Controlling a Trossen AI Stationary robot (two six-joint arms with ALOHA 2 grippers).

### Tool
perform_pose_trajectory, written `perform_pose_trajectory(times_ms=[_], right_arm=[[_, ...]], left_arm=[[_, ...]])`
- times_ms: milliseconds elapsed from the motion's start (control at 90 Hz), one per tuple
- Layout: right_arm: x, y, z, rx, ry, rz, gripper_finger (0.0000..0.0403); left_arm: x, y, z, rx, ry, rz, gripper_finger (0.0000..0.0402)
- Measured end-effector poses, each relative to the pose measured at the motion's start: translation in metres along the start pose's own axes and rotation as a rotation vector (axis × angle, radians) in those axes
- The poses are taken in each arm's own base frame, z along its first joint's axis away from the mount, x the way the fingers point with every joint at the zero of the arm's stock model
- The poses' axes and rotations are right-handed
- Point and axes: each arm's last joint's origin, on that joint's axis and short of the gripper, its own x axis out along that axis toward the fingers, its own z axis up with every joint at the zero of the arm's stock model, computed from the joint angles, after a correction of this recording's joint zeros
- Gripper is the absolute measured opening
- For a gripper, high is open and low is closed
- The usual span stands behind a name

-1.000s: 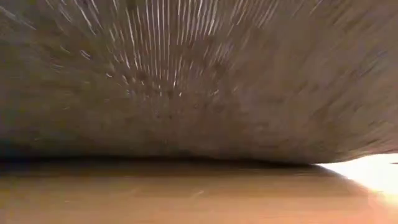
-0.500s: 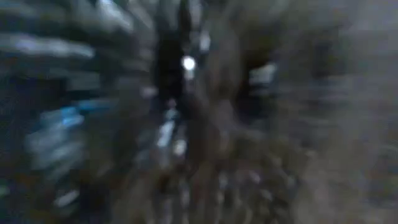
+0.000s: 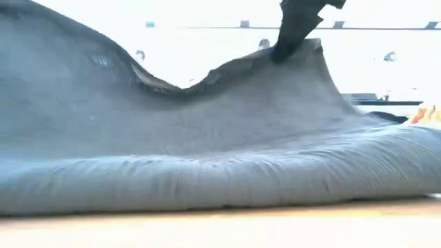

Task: Fold towel
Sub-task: Fold the gray towel

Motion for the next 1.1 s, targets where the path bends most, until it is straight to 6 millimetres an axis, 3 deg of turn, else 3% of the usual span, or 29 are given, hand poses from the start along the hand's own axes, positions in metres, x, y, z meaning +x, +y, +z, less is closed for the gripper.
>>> perform_pose_trajectory(times_ms=[289, 522, 844, 1100], right_arm=[[0.065, -0.054, 0.025, 0.046, 0.12, -0.064, 0.0], [0.103, -0.081, 0.041, 0.05, 0.096, -0.05, 0.0], [0.148, -0.102, 0.042, 0.051, 0.095, -0.049, 0.0], [0.174, -0.113, 0.04, 0.082, 0.081, -0.008, 0.0]], left_arm=[[0.047, 0.053, -0.015, -0.126, 0.016, 0.154, 0.0], [0.059, 0.085, -0.028, -0.253, 0.005, 0.167, 0.0], [0.079, 0.108, -0.045, -0.31, -0.014, 0.226, 0.0], [0.088, 0.118, -0.045, -0.313, -0.079, 0.248, 0.0]])
